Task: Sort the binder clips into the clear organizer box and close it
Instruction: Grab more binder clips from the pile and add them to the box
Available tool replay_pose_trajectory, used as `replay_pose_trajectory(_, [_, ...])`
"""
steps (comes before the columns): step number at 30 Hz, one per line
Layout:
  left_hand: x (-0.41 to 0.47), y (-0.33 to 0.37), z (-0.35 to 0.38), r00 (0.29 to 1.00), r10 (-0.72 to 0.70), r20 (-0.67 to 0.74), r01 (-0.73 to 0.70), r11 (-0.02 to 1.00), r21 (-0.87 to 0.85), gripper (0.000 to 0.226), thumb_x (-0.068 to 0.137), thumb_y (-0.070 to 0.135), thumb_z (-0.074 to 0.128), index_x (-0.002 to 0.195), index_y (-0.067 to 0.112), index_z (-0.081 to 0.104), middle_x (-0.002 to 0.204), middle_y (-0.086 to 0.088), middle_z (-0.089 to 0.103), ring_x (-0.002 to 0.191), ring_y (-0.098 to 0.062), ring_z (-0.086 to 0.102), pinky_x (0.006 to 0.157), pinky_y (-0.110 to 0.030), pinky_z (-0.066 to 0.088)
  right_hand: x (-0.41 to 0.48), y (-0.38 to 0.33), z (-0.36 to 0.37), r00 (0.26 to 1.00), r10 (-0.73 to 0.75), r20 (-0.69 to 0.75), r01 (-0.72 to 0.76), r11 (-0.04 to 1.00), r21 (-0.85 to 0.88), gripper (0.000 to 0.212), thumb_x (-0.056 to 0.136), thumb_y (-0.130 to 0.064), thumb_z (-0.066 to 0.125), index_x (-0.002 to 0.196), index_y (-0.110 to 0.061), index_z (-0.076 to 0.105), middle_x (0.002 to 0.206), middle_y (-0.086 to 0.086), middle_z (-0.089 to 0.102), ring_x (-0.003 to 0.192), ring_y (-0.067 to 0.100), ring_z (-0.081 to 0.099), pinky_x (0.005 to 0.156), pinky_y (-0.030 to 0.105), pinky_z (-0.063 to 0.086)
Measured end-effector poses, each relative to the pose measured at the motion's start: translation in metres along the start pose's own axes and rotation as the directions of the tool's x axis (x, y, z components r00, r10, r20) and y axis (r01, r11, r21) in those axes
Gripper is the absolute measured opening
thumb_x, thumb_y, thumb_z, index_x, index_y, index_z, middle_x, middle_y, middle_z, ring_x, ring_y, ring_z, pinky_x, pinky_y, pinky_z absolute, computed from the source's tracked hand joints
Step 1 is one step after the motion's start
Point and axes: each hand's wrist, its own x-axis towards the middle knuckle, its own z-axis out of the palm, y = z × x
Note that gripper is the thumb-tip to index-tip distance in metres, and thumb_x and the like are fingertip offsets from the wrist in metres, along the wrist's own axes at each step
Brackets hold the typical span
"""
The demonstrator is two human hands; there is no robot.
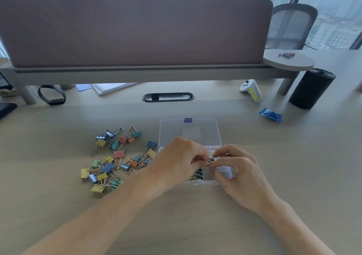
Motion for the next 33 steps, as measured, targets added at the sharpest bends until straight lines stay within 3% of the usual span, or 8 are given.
replay_pose_trajectory(5, [0.001,0.002,0.0,0.998,0.063,0.014,-0.064,0.989,0.133,0.008,0.097,0.027,0.069,0.098,0.028,0.077,0.089,0.01,0.071,0.081,-0.01,0.065,0.073,-0.034,0.056,-0.002,0.001,-0.001,0.998,0.006,-0.055,-0.003,0.999,0.04,0.028,0.077,-0.002,0.085,0.083,-0.029,0.082,0.103,-0.017,0.068,0.098,0.008,0.067,0.083,0.02,0.051])
replay_pose_trajectory(8, [0.002,0.006,0.001,0.988,0.143,0.054,-0.152,0.956,0.25,0.016,0.101,0.025,0.06,0.098,0.027,0.076,0.087,0.007,0.064,0.079,-0.012,0.059,0.059,-0.021,0.04,-0.003,0.001,-0.001,0.997,-0.001,-0.074,0.006,0.998,0.059,0.029,0.075,0.0,0.086,0.081,-0.028,0.081,0.103,-0.017,0.07,0.097,0.007,0.069,0.083,0.021,0.053])
replay_pose_trajectory(11, [0.0,0.008,-0.001,0.98,0.188,0.072,-0.2,0.944,0.261,0.019,0.104,0.025,0.057,0.104,0.024,0.075,0.091,0.005,0.064,0.077,-0.009,0.054,0.056,-0.013,0.025,-0.004,0.001,-0.003,0.997,0.001,-0.079,0.005,0.997,0.075,0.027,0.076,0.001,0.085,0.082,-0.025,0.081,0.101,-0.017,0.072,0.093,0.003,0.07,0.082,0.015,0.052])
replay_pose_trajectory(18, [-0.008,0.005,0.001,0.97,0.232,0.065,-0.241,0.92,0.309,0.024,0.102,0.022,0.059,0.121,0.028,0.073,0.099,0.003,0.067,0.088,-0.016,0.066,0.062,-0.019,0.03,-0.01,0.004,0.0,0.995,-0.089,-0.05,0.09,0.996,0.009,0.017,0.092,-0.013,0.071,0.104,-0.022,0.079,0.109,-0.017,0.071,0.102,0.005,0.068,0.087,0.028,0.055])
replay_pose_trajectory(25, [-0.008,-0.001,0.002,0.984,0.176,0.005,-0.172,0.957,0.234,0.022,0.102,0.026,0.058,0.11,0.033,0.077,0.093,0.007,0.071,0.089,-0.011,0.063,0.068,-0.021,0.036,-0.018,0.007,0.002,0.976,-0.22,-0.007,0.214,0.955,-0.204,0.026,0.103,-0.028,0.056,0.116,-0.02,0.078,0.118,-0.01,0.07,0.105,0.013,0.067,0.086,0.033,0.056])
replay_pose_trajectory(28, [-0.011,-0.005,0.004,0.988,0.151,-0.019,-0.143,0.967,0.213,0.019,0.1,0.027,0.059,0.104,0.034,0.076,0.093,0.011,0.069,0.089,-0.008,0.062,0.07,-0.029,0.051,-0.02,0.007,0.002,0.972,-0.233,0.0,0.226,0.944,-0.24,0.03,0.105,-0.029,0.053,0.119,-0.018,0.077,0.121,-0.008,0.071,0.107,0.014,0.067,0.09,0.031,0.056])
replay_pose_trajectory(30, [-0.014,-0.008,0.004,0.989,0.145,-0.019,-0.138,0.968,0.211,0.019,0.098,0.024,0.058,0.102,0.033,0.075,0.1,0.014,0.069,0.093,-0.007,0.061,0.074,-0.036,0.055,-0.021,0.006,0.001,0.971,-0.238,0.009,0.233,0.938,-0.256,0.03,0.105,-0.029,0.053,0.12,-0.018,0.077,0.122,-0.008,0.07,0.108,0.013,0.067,0.092,0.03,0.055])
replay_pose_trajectory(33, [-0.019,-0.012,0.002,0.979,0.203,0.01,-0.199,0.949,0.244,0.028,0.096,0.02,0.055,0.111,0.033,0.075,0.115,0.02,0.068,0.105,-0.005,0.06,0.087,-0.033,0.054,-0.021,0.006,0.002,0.971,-0.239,0.0,0.231,0.939,-0.253,0.028,0.104,-0.027,0.056,0.12,-0.017,0.077,0.123,-0.008,0.07,0.108,0.013,0.067,0.091,0.031,0.056])
